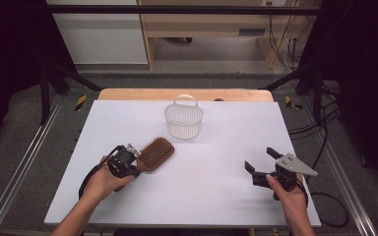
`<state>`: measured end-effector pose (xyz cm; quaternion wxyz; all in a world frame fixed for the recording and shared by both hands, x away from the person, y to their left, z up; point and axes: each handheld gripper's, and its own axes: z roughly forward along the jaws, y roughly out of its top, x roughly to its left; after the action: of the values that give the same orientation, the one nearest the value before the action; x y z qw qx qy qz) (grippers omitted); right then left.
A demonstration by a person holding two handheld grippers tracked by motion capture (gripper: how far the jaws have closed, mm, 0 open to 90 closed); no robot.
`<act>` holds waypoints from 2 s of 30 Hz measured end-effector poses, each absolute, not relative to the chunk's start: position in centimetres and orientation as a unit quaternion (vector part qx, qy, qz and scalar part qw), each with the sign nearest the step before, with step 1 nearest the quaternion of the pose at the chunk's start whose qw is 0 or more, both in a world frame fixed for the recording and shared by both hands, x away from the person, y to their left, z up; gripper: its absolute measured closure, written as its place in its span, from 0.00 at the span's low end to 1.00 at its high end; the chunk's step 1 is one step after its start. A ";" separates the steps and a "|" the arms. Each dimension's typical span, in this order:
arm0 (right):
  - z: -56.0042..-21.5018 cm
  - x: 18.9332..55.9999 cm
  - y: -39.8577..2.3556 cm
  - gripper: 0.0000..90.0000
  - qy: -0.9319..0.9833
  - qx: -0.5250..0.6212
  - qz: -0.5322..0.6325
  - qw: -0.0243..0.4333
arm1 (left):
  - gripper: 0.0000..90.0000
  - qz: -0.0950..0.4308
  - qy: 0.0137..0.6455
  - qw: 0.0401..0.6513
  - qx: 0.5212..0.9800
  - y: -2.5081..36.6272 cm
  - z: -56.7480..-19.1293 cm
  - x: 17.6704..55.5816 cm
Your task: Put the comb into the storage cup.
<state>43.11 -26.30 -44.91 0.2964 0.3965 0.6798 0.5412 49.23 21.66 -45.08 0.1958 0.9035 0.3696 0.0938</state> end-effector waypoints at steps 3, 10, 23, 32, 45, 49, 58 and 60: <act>-44.9 43.1 -26.3 0.04 0.680 0.396 0.541 0.296 | 0.81 0.112 0.363 0.212 0.901 21.8 -45.0 48.8; -45.0 43.1 -26.1 0.04 0.682 0.396 0.540 0.294 | 0.81 0.149 0.365 0.259 0.882 22.3 -44.2 48.0; -44.9 42.9 -25.1 0.04 0.689 0.387 0.546 0.279 | 0.81 0.214 0.354 0.306 0.857 21.7 -44.5 46.0; -44.8 42.9 -24.1 0.04 0.687 0.389 0.560 0.252 | 0.81 0.229 0.342 0.316 0.855 21.2 -44.0 45.5; -43.3 44.7 -18.7 0.05 0.711 0.369 0.574 0.169 | 0.81 0.244 0.319 0.344 0.849 18.5 -43.4 44.6; -42.9 45.2 -17.0 0.05 0.718 0.363 0.574 0.156 | 0.81 0.247 0.307 0.348 0.851 17.5 -43.1 44.2; -42.5 46.1 -13.8 0.08 0.726 0.358 0.577 0.107 | 0.81 0.251 0.285 0.360 0.852 15.4 -42.7 43.4; -42.4 46.2 -13.4 0.08 0.725 0.357 0.580 0.099 | 0.81 0.252 0.282 0.362 0.852 15.1 -42.7 43.2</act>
<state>46.18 -13.40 -42.35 0.0991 0.3571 0.7251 0.5804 43.24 15.06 -42.67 0.3619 0.8522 0.2818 0.2516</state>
